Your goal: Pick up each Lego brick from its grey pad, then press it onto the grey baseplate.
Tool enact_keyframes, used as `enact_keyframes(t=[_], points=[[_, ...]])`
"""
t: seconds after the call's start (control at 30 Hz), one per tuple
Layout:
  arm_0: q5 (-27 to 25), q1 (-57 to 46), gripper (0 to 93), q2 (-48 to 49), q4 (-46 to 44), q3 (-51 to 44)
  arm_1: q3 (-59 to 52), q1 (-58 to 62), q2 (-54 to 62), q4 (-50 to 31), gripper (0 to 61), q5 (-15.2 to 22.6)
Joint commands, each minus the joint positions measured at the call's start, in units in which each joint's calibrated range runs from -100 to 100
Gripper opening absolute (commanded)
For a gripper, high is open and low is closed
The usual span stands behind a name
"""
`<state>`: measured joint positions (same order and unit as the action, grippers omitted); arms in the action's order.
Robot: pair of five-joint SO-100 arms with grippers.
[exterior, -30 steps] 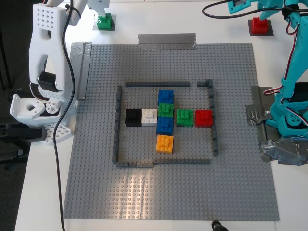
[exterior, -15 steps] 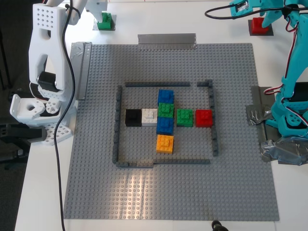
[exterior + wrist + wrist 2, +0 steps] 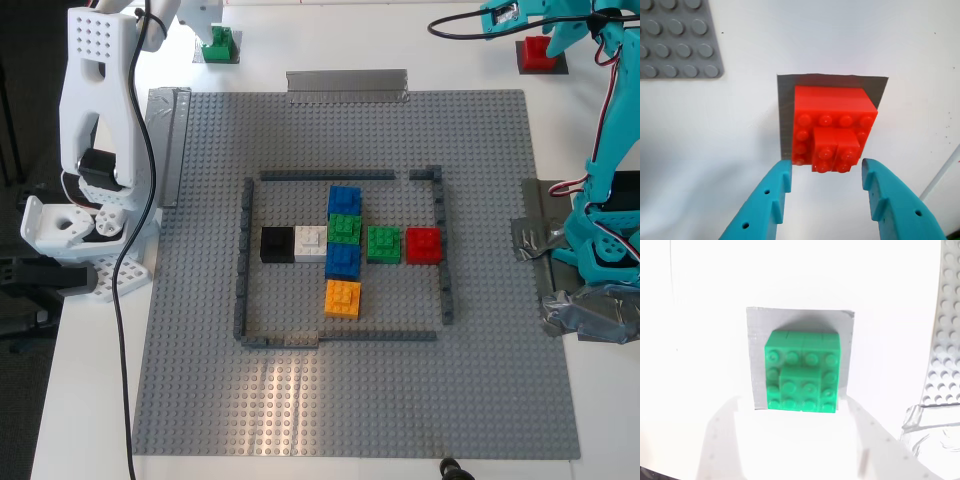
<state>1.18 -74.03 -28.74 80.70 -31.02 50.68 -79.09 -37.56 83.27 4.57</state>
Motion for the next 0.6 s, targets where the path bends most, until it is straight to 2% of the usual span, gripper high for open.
enact_keyframes(t=[0.0, 0.27, 0.57], points=[[-0.08, -0.22, 15.9, 0.33, -1.85, -2.34, 0.65, -0.45, 3.57, -0.19, 23.0, 0.0], [-0.17, -0.07, 11.4, 0.33, -1.61, -1.62, 1.83, -0.31, 2.37, -0.6, 22.9, 0.54], [-0.13, 0.36, 11.3, -1.13, -1.85, -1.71, 1.92, 0.27, 2.2, -0.6, 22.8, 0.97]])
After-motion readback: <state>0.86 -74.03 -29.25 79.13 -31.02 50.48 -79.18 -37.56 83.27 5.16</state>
